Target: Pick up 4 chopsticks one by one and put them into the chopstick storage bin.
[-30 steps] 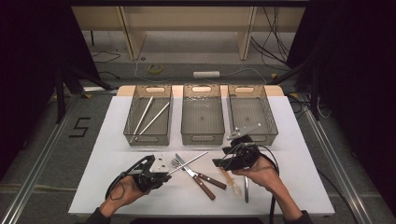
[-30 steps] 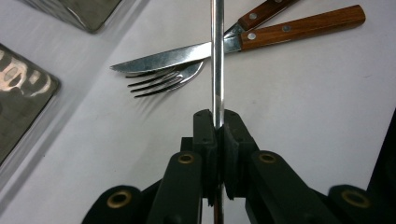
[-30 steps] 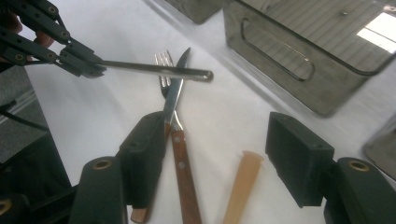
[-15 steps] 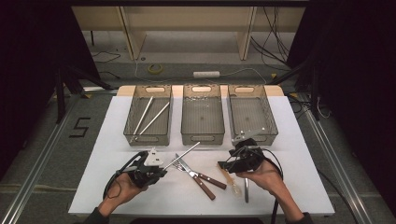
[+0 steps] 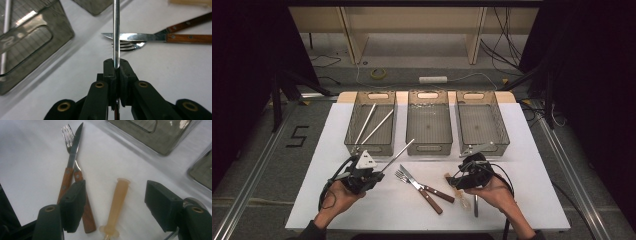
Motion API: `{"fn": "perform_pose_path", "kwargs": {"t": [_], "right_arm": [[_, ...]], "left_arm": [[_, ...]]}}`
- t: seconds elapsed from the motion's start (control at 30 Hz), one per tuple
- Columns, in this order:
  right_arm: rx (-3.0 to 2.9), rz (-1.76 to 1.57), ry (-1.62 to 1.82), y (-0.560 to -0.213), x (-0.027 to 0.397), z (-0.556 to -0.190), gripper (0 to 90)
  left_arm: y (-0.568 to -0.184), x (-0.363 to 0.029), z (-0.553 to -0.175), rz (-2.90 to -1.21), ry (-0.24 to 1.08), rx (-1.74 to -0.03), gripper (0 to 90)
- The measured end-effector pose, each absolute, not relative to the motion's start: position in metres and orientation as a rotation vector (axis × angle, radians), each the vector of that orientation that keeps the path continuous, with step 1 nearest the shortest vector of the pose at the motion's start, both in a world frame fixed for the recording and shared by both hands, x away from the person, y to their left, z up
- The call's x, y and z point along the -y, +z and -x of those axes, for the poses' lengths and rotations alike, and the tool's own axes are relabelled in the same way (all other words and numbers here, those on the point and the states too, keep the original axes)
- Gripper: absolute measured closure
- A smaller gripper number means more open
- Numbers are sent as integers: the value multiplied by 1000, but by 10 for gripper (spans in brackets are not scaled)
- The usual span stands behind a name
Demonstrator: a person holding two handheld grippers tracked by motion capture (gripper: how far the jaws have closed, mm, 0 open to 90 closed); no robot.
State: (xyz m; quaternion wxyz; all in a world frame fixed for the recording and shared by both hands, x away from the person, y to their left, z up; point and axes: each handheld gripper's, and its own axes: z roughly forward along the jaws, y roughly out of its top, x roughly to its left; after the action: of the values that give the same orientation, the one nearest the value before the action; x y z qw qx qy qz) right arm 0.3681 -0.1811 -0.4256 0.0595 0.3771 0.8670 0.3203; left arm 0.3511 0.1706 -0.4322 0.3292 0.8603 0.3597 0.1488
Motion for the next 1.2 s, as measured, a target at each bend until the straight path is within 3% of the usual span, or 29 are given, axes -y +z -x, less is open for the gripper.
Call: {"fn": "perform_pose_path", "kwargs": {"t": [0.27,0.6,1.2], "right_arm": [[-2610,-1144,975,-429,183,-367,345],[-2597,-1153,986,-431,185,-362,279],[-2617,-1117,1009,-433,179,-354,250]], "left_arm": [[-419,-180,-374,-2168,414,-999,853],[-397,-190,-407,-2065,458,-1064,852],[-382,-199,-471,-1994,502,-1187,853]]}}
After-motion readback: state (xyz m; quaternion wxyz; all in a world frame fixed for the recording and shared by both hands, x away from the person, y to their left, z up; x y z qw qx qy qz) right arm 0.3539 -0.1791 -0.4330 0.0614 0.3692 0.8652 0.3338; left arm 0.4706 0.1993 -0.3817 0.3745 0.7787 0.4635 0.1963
